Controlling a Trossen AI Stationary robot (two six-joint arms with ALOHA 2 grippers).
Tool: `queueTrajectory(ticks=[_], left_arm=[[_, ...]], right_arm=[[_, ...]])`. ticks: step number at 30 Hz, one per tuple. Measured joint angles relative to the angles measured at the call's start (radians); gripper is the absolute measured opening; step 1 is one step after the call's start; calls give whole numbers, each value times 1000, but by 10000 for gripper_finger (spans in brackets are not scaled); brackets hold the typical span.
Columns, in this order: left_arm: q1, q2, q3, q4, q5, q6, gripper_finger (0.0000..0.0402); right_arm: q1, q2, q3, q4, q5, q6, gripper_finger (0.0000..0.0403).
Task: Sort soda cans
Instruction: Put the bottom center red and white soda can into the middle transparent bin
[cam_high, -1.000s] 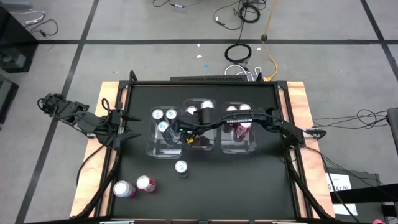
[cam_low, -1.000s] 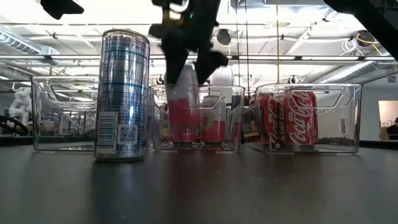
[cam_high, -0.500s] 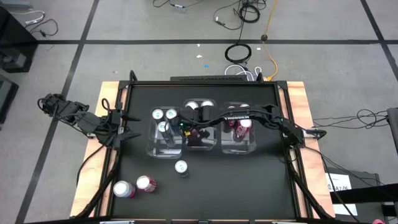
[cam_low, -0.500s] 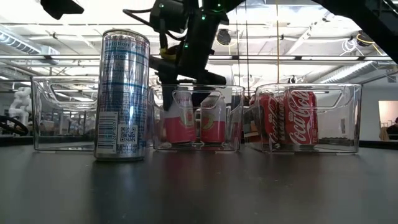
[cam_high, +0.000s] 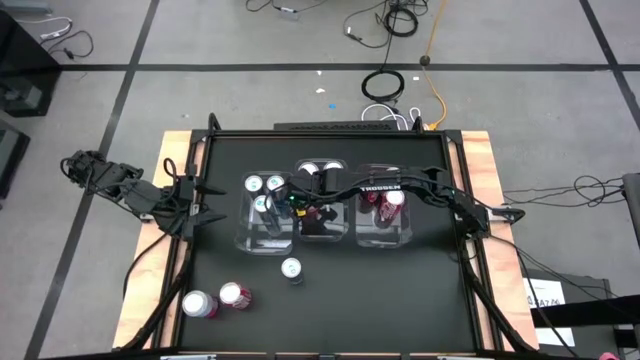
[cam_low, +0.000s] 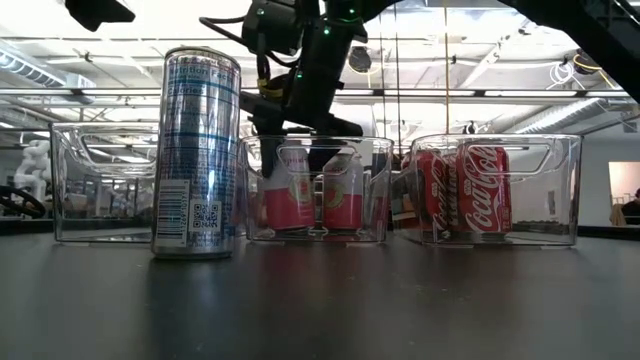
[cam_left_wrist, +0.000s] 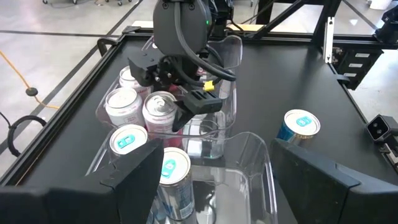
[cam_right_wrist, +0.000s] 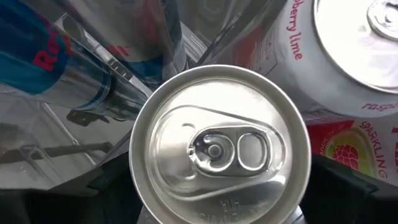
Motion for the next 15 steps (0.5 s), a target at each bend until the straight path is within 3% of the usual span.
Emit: queueTrajectory(ticks=[15], left_arm=[[0,0,0,0,0,-1,304]], right_arm=[[0,0,0,31,7,-49,341]])
